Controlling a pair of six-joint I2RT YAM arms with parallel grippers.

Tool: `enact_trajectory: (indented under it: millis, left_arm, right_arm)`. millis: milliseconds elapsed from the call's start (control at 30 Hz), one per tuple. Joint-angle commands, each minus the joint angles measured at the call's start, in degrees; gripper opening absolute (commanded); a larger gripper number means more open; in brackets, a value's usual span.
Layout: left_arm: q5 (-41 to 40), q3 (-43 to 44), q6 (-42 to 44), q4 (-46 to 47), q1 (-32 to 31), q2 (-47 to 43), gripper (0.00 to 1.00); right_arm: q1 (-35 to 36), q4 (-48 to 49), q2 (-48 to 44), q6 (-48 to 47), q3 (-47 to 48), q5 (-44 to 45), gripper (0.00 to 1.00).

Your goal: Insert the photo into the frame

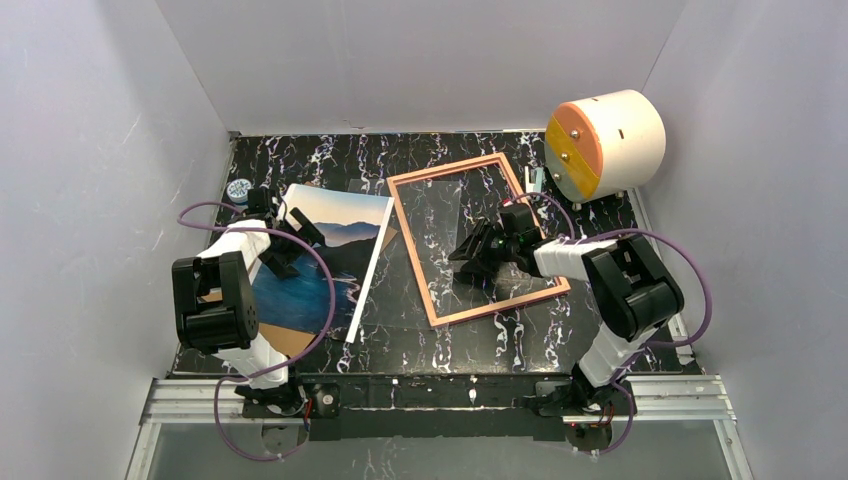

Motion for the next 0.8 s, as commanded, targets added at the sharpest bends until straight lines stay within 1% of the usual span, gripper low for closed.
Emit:
enact_trajectory:
  millis: [0,167,333,433,500,567,600,700,767]
  left_arm:
    - [-0.9,-3.8,0.4,-1.3,-0.3,3.7,0.98]
    - [-0.7,-3.6,0.4,-1.4,-0.5,3.8,0.98]
    - [-0.5,-3.4,0.4,-1.4,-0.4,4.1,0.98]
    - [-0.3,-3.1,0.4,-1.5,-0.3,4.0,0.98]
    - [0.6,-2.1,0.9,-2.0,-0.4,3.8,0.98]
    - [1.6,-0.5,1.8,-2.9,-0.4,3.2,0.97]
    - [1.9,0.6,2.3,-3.8,-0.4,3.0,0.97]
    - [2.9,3.1,3.5,-5.6,-0.4,1.7,0.98]
    - [3.2,4.5,4.0,-6.7,-0.5,0.9,0.98]
  right_arm:
    - [0.5,0.5,1.5,-0.5,1.7,-0.4,0.58]
    - [0.6,11.6,4.5,1.9,-0.9,-7.9,0.57]
    - [1.4,23.5,7.0,3.9,-1.8,-12.0,0.56]
    - [1.6,29.5,8.1,5.3,-1.4,-14.5,0.51]
    - [1.6,33.9,8.4,6.9,-1.3,-15.9,0.46]
    - [1.6,35.6,8.4,7.5,-0.7,-16.4,0.40]
    - [1.6,35.1,8.4,7.4,0.1,-16.7,0.35]
    - [1.7,32.3,7.9,6.3,2.1,-17.2,0.14]
    - [1.6,29.0,6.8,4.6,3.1,-16.9,0.04]
